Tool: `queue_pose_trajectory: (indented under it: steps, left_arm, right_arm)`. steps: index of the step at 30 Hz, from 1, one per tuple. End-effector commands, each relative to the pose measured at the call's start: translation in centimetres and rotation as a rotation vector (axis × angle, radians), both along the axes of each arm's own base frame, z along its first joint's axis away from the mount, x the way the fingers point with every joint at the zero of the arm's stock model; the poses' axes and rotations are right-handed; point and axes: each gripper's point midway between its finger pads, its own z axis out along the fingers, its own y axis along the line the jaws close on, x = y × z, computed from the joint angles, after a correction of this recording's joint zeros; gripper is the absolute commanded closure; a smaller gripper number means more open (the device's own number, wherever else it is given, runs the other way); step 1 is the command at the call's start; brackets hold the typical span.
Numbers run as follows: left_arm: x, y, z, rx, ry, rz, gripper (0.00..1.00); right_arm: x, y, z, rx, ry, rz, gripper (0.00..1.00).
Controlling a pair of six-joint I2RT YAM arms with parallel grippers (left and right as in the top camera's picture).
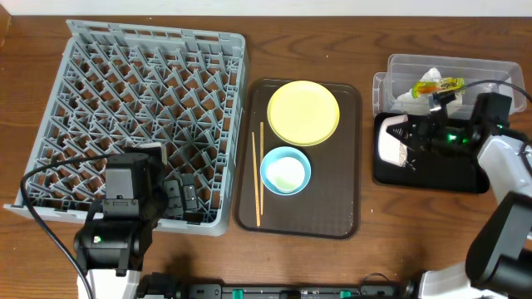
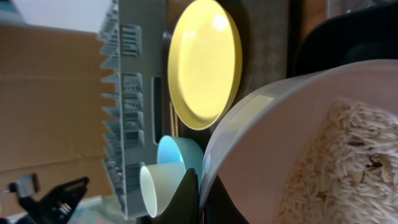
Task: Sort waste into correct bins and load items into the dishwasher
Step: 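Tip the white bowl over the black tray to dump rice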
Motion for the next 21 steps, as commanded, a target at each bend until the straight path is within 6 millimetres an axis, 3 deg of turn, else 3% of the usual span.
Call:
queue_pose_trajectory:
  steps: [1,4,8,13,21]
  left_arm:
    - [0.2,0.1,0.7,-0.008,-0.019,0.012,0.00]
    - [0.2,0.1,0.7,-0.008,-0.018,0.012,0.00]
    - [0.2,0.1,0.7,-0.008,-0.018,0.012,0.00]
    - [0.2,0.1,0.7,-0.008,-0.018,0.012,0.00]
    - [0.2,0.1,0.7,-0.008,-0.018,0.012,0.00]
  right_arm:
    - [0.7,-0.8,1.7,0.183,-0.072,0.005,0.99]
    - [1.1,-2.0,1.9,0.358,-0.105,-0.008,0.99]
    - [1.2,-3.8,2.0,0.459,-0.160,-0.031,0.99]
    - [1.0,-7.0,1.8,0.458,-0.170,-0.116,0.99]
    - [-0.3,-13.6,1.8,0.476,-0.166,-0.311,0.99]
